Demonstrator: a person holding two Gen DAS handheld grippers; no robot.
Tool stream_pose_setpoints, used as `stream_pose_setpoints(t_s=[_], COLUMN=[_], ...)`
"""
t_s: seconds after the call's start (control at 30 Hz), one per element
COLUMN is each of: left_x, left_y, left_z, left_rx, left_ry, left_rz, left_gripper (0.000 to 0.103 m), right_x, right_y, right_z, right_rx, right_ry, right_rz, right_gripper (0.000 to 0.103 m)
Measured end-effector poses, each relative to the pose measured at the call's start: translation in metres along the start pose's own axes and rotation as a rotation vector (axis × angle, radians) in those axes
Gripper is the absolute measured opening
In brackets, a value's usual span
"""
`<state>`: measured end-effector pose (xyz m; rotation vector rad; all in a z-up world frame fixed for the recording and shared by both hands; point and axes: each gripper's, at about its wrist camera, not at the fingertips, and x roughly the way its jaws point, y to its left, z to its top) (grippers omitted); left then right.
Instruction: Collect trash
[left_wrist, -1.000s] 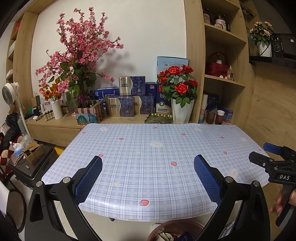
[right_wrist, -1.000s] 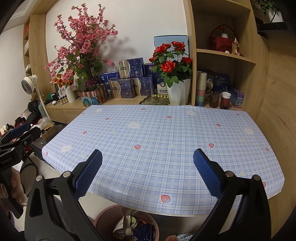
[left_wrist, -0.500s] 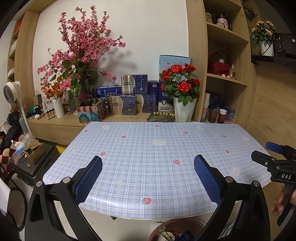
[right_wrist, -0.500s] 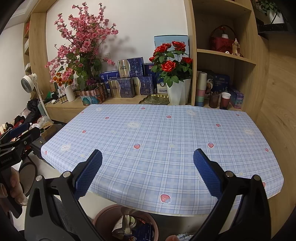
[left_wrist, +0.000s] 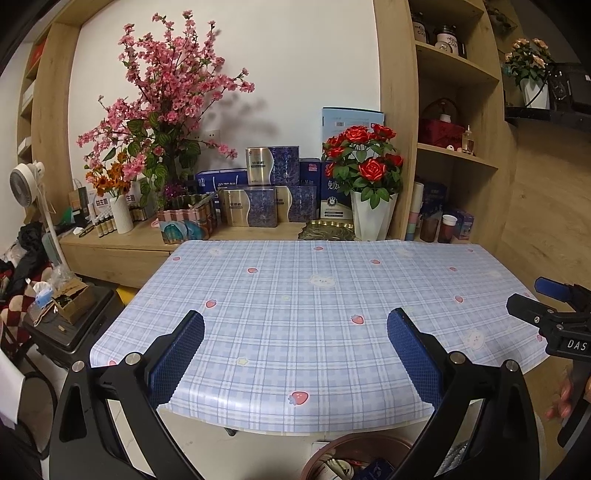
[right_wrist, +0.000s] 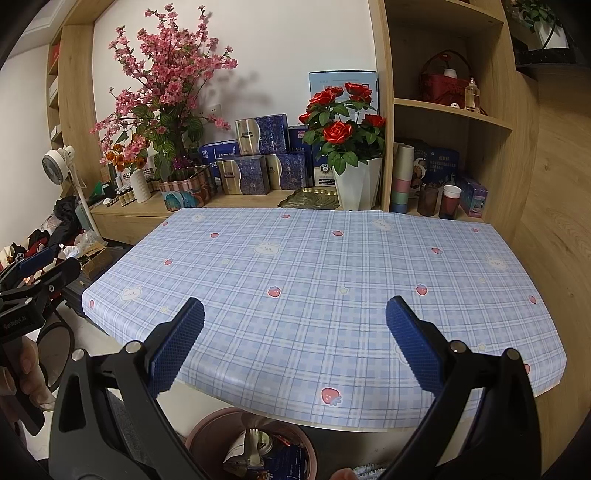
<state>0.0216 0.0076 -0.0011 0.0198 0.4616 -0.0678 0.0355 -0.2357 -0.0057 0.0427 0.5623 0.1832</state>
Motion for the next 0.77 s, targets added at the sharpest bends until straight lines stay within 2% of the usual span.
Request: stream_pose_setpoints(t_s=[0.77], left_x=[-0.0008], left_y=[0.0066], left_z=[-0.0012], left_rx=[0.010], left_ry=[0.001], left_rz=[0.032], left_gripper=[0.097], right_x=[0.0013], right_y=[0.0017], right_z=[-0.0002], right_rx=[-0.001], right_ry=[0.002], right_rz=[-0.001], right_gripper=[0.097])
